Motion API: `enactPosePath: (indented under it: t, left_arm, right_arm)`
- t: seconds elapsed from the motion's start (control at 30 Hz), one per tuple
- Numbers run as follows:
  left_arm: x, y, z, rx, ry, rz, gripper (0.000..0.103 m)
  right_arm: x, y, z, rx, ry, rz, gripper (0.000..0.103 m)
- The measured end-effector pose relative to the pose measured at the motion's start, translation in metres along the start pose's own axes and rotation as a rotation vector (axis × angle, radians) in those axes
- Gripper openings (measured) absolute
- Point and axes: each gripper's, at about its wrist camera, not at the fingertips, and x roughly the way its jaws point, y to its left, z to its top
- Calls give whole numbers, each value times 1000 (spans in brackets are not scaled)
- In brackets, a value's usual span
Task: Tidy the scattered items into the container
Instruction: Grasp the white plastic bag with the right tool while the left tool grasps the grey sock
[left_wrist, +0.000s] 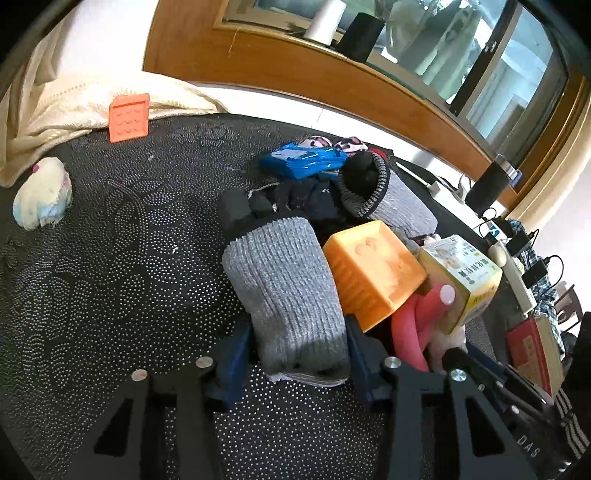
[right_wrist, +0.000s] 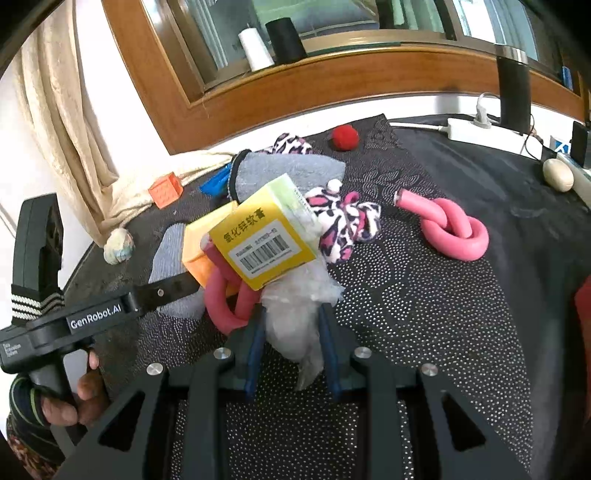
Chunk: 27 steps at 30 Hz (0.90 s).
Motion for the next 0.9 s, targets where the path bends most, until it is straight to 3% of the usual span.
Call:
enactPosePath:
  t: [0.33,0.7,0.9]
  left_arm:
    - [-19,-5,-2,39,-57,-28,42]
    - [-35,-4,-5,57,-95,-10,42]
    - [-45,-6,-6,70,-127,-6,42]
  right_arm:
    - [-15,-3,1,6,-85,-39,29]
    - [-20,-13,1,49,-106,-79,29]
    - [-28,-16,0,66,-130,-107,16]
